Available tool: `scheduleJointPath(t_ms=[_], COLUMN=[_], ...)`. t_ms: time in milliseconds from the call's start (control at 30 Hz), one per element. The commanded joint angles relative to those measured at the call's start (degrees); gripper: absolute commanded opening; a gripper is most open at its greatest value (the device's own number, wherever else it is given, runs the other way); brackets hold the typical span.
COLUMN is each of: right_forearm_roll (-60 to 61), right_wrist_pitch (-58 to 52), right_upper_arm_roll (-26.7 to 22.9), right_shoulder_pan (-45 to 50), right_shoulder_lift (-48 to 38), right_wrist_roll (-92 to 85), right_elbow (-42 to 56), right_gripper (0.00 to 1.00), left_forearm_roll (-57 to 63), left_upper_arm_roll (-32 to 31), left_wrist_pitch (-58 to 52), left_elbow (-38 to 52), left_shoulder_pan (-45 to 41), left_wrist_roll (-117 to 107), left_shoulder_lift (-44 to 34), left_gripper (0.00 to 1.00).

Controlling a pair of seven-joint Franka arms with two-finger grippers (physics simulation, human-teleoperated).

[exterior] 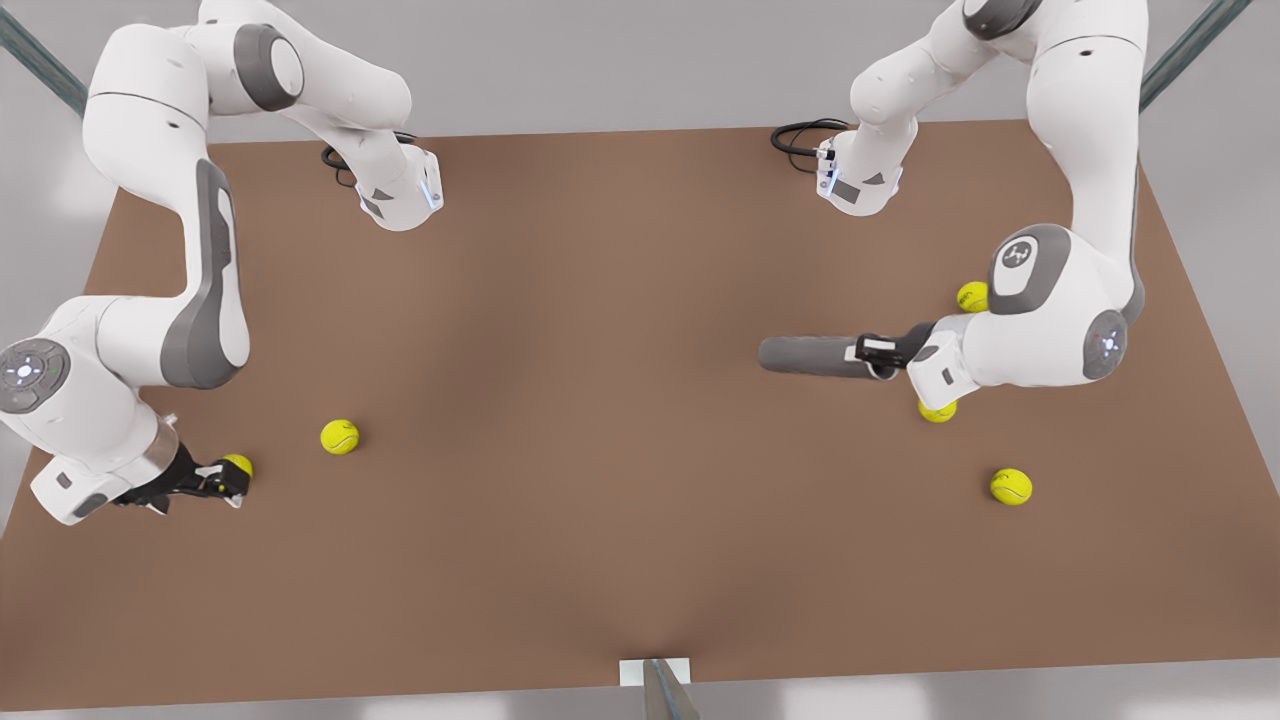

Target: Put the tennis tube upright

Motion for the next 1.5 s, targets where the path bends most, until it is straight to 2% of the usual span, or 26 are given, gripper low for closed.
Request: scheduleJointPath(t_ms=[0, 433, 800, 1167, 1467], right_forearm_roll=[0.1, 0.4, 0.4, 0.4, 0.4], right_wrist_pitch=[0.0, 0.9, 1.2, 2.0, 2.1], right_upper_arm_roll=[0.0, 0.4, 0.4, 0.4, 0.5], right_shoulder_pan=[0.1, 0.2, 0.3, 0.3, 0.4], right_shoulder_lift=[0.0, 0.8, 0.9, 1.4, 1.5], right_wrist_roll=[0.1, 0.5, 0.5, 0.5, 0.5], right_elbow=[0.0, 0.0, 0.0, 0.0, 0.0], right_gripper=[1.0, 1.0, 1.0, 1.0, 1.0], left_forearm_roll=[1.9, 18.3, 33.4, 36.5, 38.9], left_upper_arm_roll=[0.0, -0.4, -0.4, -0.1, 0.0], left_wrist_pitch=[0.0, 1.0, 3.2, 3.2, 5.4], left_elbow=[0.0, 0.5, 0.5, 1.1, 1.6], left_shoulder_pan=[0.0, -0.4, -3.2, -4.0, -4.3], left_wrist_roll=[-0.5, -3.1, -6.9, -7.4, -7.7], left_shoulder_lift=[-0.3, -2.5, 4.1, 10.9, 12.3], left_gripper=[0.21, 0.21, 0.21, 0.21, 0.21])
